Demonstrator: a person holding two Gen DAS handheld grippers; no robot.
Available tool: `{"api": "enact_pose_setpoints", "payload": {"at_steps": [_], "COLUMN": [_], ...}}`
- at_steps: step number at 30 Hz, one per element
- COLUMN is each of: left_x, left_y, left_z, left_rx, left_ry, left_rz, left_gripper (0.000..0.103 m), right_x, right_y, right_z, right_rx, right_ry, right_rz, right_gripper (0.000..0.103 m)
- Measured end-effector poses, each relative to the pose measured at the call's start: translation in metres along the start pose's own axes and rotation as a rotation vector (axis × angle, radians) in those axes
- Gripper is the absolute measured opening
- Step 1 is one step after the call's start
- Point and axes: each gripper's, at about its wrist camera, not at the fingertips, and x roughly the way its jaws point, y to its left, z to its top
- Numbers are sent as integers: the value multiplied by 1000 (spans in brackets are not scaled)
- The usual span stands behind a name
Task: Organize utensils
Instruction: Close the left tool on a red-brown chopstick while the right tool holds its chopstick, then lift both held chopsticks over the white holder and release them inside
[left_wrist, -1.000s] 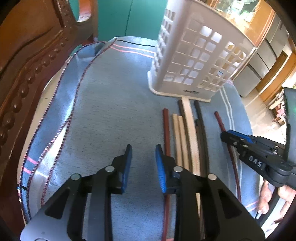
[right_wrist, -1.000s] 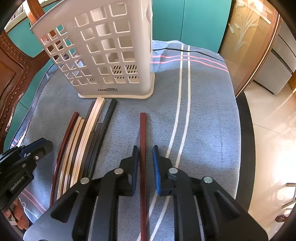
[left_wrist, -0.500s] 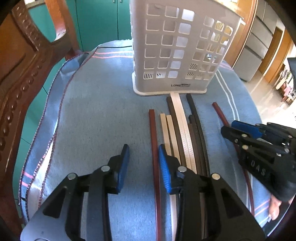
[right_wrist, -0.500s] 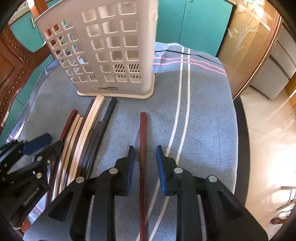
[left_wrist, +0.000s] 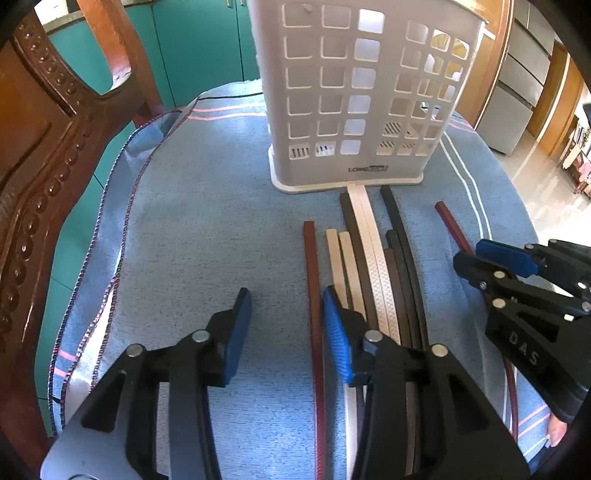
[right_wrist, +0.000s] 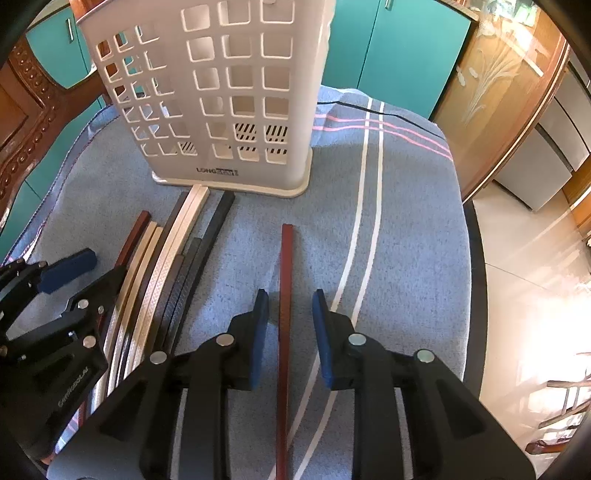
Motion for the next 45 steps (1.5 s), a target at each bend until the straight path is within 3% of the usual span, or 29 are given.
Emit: {"api": "enact_pose_setpoints", "payload": {"at_steps": [12,15,17,19,20,27,31,39,42,45], "left_x": [2,1,0,-1,-1,-8,-47,-164,-204,-233], "left_y": [4,2,0,-2,-1,5,7,22,33,43], "left_z": [3,2,2,2,2,2,3,13,34,63], "left_rx": [-9,-7,-6,-13,-18,-66,-68,-75,-83,-99], "left_ry": [6,5,4,3,4,-13,-97,-361,-451,-537], "left_rz": [-17,-29,-37,-48,-53,-117,-176,-279,-321,-309], "left_gripper": [43,35,25,15,8,7,7,7,7,7], "right_x": [2,2,2,2,2,-9,-46,-162,-202,-240], "right_y": [-5,-8,-9,-8,-7,-7,-19,-51,-64,-75], "right_z": [3,2,2,2,2,6,9,-5,0,20], "right_rx": [-4,9,7,2,0,11,32,110,151,182], "right_ry": [3,1,-1,-3,-3,-53,-140,-394,-489,-597], "right_rz": [17,37,50,63,69,110,159,277,321,353], "right_gripper": [28,24,19,7,7,6,6,6,6,7]}}
